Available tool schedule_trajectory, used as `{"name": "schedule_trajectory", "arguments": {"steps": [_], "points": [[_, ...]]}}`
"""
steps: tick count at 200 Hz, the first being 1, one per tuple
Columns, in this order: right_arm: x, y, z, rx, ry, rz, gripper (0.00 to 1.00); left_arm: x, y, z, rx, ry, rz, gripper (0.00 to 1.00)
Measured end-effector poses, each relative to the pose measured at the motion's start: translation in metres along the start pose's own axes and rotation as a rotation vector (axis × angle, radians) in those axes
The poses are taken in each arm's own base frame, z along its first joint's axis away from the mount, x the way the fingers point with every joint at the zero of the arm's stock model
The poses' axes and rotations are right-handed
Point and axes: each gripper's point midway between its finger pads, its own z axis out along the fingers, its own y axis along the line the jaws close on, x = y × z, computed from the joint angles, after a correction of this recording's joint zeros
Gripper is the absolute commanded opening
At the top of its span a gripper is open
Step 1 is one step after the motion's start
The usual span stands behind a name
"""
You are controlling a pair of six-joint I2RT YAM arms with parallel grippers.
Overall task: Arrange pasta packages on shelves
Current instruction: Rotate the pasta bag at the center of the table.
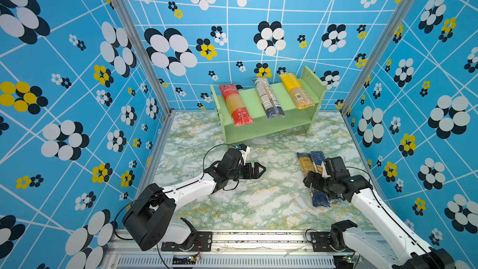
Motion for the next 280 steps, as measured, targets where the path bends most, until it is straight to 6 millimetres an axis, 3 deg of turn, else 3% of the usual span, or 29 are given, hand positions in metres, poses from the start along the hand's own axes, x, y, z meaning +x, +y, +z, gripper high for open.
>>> {"name": "schedule_trajectory", "arguments": {"steps": [69, 110, 174, 226, 280], "points": [[-0.01, -0.006, 0.018, 0.062, -0.004, 0.034, 0.99, -0.004, -0.008, 0.007, 0.041, 0.0, 0.009, 0.99], [-0.004, -0.014, 0.038, 0.122, 0.055, 0.043, 0.99, -0.004, -0.008, 0.007, 0.043, 0.002, 0.013, 0.99], [-0.006, -0.013, 0.049, 0.136, 0.061, 0.056, 0.99, -0.006, -0.013, 0.003, 0.053, -0.01, 0.023, 0.99], [-0.008, 0.01, 0.063, 0.108, 0.069, 0.007, 0.99, -0.006, -0.016, -0.004, 0.062, -0.021, 0.033, 0.99], [-0.018, 0.06, 0.083, 0.023, 0.087, -0.065, 0.99, -0.002, -0.014, -0.017, 0.05, -0.033, 0.043, 0.99]]}}
